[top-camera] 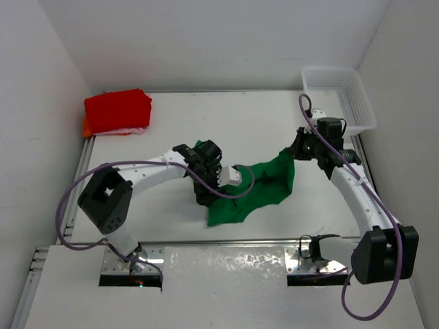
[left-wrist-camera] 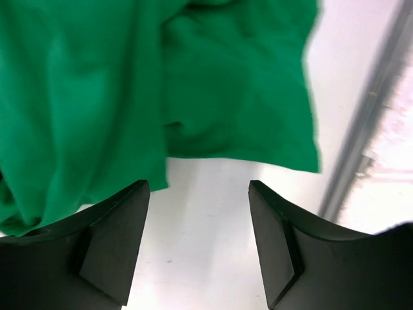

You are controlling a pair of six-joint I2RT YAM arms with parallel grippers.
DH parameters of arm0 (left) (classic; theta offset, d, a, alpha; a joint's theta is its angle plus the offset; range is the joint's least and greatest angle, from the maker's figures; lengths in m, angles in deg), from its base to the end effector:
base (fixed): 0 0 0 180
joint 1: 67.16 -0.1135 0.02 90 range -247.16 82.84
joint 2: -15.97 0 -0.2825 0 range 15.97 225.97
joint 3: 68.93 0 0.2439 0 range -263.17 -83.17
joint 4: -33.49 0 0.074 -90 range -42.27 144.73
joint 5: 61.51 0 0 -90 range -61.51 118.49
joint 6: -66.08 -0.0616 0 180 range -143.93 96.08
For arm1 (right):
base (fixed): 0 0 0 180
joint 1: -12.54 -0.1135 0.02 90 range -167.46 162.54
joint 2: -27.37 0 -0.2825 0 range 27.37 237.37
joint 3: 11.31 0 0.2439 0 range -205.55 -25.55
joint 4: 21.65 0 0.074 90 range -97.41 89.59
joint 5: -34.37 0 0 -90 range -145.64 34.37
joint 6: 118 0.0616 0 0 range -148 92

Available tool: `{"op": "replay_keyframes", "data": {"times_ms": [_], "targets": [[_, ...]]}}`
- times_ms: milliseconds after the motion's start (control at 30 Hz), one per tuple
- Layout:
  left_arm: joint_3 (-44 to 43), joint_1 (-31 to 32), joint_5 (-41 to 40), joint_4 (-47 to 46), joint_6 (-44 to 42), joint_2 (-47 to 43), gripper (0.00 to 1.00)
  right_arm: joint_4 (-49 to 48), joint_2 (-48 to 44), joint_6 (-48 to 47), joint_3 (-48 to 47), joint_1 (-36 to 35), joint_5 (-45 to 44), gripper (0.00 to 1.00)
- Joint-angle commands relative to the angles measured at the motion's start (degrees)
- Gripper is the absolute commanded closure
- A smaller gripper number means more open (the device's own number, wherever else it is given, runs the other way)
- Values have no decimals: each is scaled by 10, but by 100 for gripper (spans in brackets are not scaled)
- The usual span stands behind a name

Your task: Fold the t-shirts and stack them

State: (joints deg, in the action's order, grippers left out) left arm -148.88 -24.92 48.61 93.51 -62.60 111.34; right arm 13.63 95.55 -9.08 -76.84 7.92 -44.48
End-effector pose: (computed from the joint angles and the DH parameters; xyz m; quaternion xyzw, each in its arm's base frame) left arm 0.2187 -0.2272 0.2023 0.6506 0.7288 -0.1771 0.1193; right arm 0.2629 0.0332 0.2818 0.0690 0.8926 0.1746 0.4099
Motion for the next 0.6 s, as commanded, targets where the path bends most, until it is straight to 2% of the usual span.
{"op": "replay_keyframes", "data": {"times_ms": [0, 100, 167, 233, 367, 567], "targets": [[-20, 39, 70, 25, -41, -64, 39, -27, -15, 6, 6, 1, 0, 100], [-1, 105, 41, 34, -37, -68, 38, -34, -14, 12, 14, 2, 4, 100], [53, 149, 9, 1, -19, -53, 37, -37, -13, 16, 16, 2, 5, 100], [94, 183, -56, -40, 3, -34, 33, -36, -15, 16, 16, 2, 5, 100], [99, 188, -158, -79, 26, 5, 31, -36, -23, 16, 22, 3, 3, 100], [88, 188, -199, -124, 66, 37, 33, -35, -32, 20, 38, 3, 1, 100]]}}
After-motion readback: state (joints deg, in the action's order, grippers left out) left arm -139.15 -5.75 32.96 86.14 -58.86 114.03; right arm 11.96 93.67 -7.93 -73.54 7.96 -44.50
